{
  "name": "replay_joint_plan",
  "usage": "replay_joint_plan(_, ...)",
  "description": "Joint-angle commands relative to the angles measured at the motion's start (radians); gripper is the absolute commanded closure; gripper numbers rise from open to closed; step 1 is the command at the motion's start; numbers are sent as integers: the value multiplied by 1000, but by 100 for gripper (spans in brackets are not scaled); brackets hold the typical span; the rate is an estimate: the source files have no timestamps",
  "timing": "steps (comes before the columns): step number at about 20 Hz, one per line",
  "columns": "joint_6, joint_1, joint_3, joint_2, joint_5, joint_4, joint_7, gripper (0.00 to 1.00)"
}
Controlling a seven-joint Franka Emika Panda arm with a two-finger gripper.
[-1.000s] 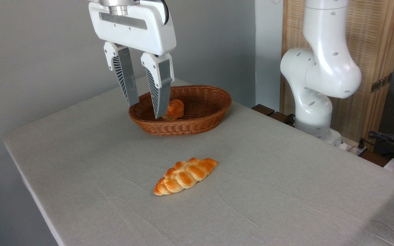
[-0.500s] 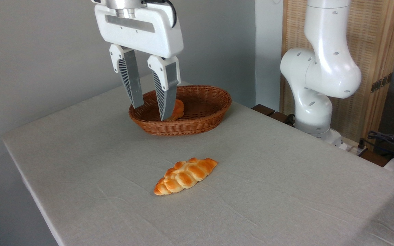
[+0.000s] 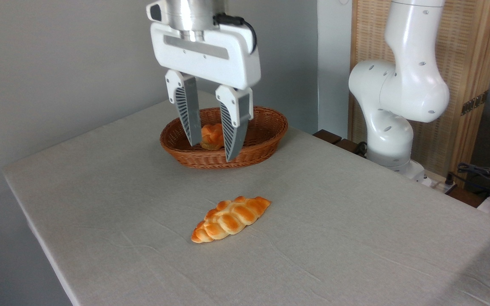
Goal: Put bread into the basket
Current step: 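Move the open gripper over the braided bread loaf and lower it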
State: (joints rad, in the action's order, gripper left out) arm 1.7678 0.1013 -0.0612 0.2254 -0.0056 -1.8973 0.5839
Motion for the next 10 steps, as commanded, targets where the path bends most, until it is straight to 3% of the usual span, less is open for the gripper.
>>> replay_joint_plan(1,51,5,-15,52,-1,-100,52,0)
replay_joint_plan(4,53,5,-38,55,1,-123,108,0)
replay_joint_plan(10,61,14,-42,80,-1,-178,119,0)
